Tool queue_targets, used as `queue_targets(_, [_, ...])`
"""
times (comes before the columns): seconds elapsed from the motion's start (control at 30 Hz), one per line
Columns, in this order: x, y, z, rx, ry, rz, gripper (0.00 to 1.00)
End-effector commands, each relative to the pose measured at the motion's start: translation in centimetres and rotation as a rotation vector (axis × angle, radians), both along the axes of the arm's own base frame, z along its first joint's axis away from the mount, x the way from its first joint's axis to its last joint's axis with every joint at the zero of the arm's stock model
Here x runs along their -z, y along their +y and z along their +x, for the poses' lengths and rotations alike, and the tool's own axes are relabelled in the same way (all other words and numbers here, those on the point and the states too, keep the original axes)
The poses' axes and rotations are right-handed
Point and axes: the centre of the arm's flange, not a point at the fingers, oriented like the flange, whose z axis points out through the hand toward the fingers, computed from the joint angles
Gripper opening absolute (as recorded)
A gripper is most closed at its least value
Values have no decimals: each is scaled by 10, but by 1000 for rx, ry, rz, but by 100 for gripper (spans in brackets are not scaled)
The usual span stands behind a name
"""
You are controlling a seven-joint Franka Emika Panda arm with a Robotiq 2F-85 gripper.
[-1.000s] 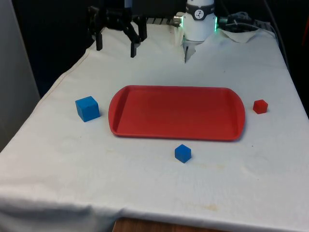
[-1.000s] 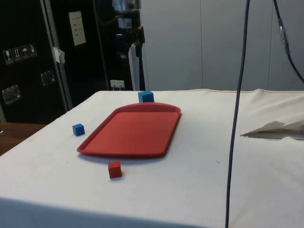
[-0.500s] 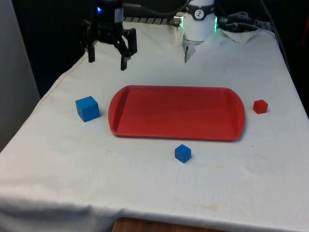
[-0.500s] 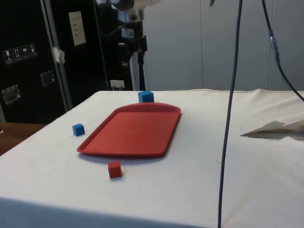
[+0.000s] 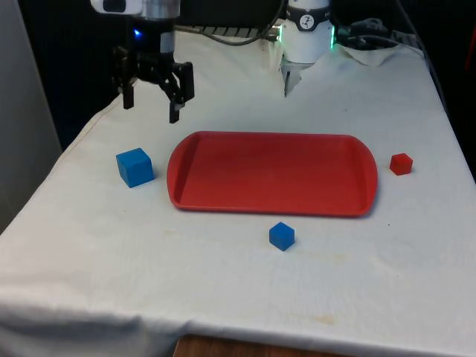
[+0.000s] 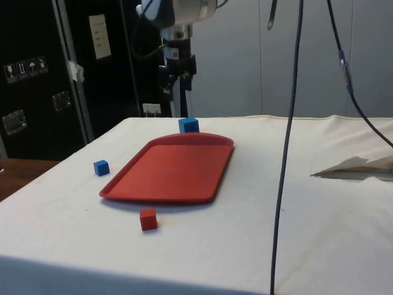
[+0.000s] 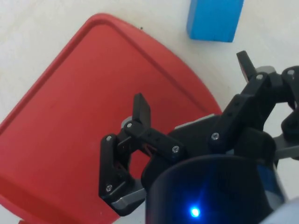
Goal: Pick up the largest block and place it onto the tray.
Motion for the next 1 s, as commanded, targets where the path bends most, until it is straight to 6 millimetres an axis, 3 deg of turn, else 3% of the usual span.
queue_targets(0.0, [1,-2,0,5,0,-2,100])
queue_targets(0.97, [66,-46,-4,132,-38,-5,100])
